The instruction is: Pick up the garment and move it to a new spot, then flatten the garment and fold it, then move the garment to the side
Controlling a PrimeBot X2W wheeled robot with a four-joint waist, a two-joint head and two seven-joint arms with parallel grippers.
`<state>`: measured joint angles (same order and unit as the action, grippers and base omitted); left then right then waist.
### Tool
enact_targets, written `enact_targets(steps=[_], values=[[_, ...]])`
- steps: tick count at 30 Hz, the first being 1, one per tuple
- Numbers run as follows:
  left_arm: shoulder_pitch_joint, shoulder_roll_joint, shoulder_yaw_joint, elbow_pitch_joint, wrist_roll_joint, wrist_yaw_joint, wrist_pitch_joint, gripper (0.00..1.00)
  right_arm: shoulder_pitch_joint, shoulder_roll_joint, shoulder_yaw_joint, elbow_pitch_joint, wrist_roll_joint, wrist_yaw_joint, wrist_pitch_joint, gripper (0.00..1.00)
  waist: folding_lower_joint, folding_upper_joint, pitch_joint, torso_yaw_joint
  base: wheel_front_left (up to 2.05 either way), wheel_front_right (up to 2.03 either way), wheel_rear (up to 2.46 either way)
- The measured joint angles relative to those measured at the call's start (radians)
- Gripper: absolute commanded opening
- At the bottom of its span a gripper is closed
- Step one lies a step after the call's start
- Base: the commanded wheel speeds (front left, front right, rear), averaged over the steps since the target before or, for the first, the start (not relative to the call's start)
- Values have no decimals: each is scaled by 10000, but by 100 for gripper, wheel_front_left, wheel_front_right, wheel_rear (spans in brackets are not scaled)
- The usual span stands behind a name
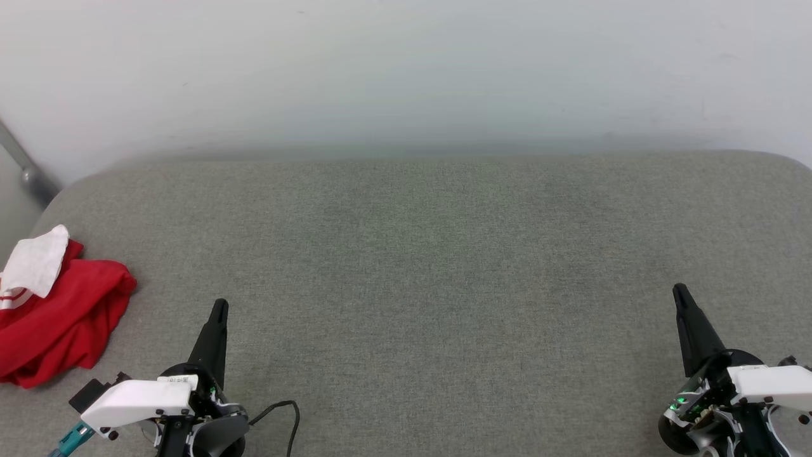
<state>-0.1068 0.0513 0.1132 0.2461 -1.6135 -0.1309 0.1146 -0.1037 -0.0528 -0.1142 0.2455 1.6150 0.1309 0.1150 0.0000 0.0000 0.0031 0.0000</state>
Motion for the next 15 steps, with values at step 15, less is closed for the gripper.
enact_targets(steps=[15], values=[[0,0,0,0,0,0,0,0,0,0,0,0,0,0,0,0,-1,0,0,0,0,0,0]])
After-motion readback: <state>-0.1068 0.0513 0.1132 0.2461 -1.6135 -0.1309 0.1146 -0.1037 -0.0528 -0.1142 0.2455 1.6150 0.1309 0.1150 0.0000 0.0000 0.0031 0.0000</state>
